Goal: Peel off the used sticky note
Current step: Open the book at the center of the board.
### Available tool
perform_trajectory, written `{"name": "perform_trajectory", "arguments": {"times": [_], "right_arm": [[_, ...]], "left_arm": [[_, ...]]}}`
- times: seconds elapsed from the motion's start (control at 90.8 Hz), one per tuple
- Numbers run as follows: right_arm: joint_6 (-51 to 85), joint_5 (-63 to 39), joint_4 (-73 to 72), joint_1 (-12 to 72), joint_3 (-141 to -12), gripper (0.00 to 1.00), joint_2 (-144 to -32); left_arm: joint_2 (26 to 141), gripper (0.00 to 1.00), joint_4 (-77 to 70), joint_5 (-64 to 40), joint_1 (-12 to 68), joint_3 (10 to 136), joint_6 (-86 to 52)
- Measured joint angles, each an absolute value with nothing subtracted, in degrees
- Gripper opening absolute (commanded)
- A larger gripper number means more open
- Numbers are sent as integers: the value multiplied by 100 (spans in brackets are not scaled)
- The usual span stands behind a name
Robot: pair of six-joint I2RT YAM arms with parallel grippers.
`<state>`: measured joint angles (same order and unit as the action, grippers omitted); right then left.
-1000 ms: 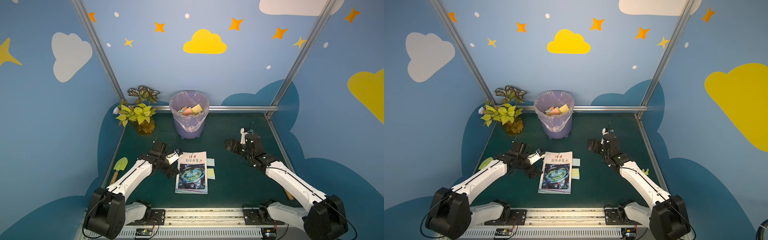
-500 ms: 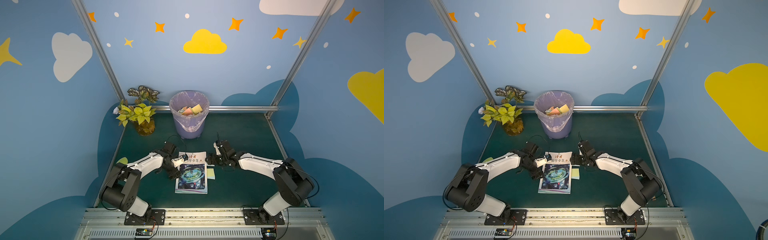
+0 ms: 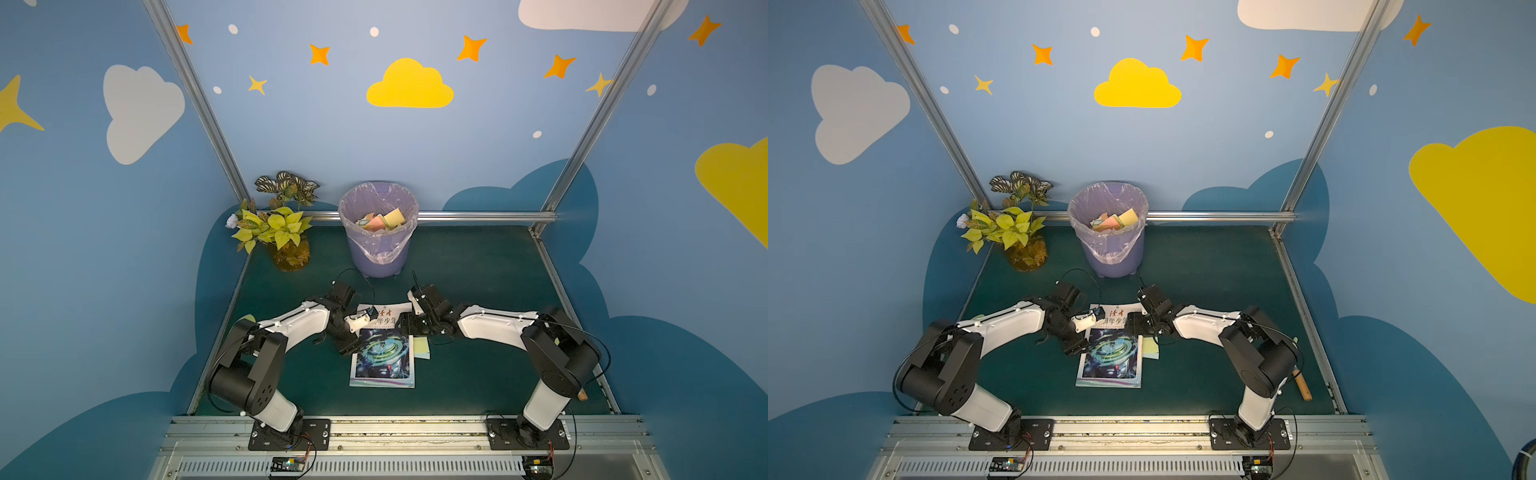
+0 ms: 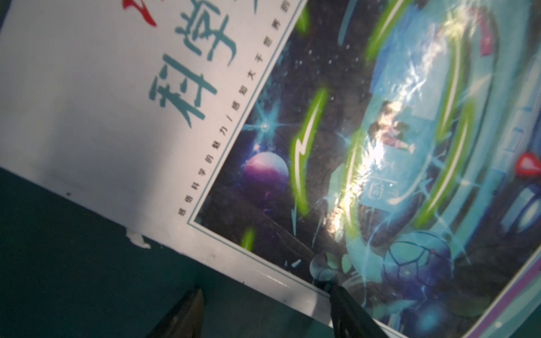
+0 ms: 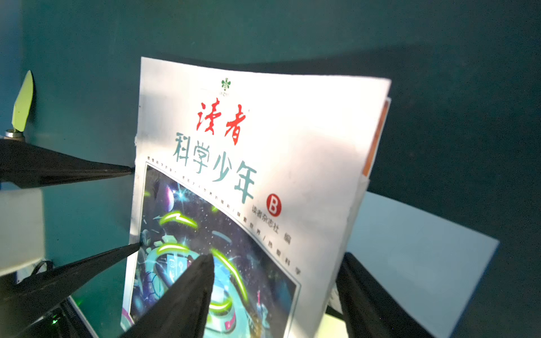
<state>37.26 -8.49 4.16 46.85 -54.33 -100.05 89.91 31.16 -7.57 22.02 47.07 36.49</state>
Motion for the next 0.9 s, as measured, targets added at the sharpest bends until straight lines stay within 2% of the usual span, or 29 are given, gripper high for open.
{"name": "perform_trajectory", "arguments": {"times": [0.639, 0.903], "right_arm": [[3774, -915, 497, 4823, -5474, 65, -9496], [4001, -1173, 362, 4823, -5476, 55, -9758]], "left_arm": [[8978, 64, 3124, -808, 2303, 4705, 3642], [8945, 62, 3162, -899, 2327, 4703, 3642]]}}
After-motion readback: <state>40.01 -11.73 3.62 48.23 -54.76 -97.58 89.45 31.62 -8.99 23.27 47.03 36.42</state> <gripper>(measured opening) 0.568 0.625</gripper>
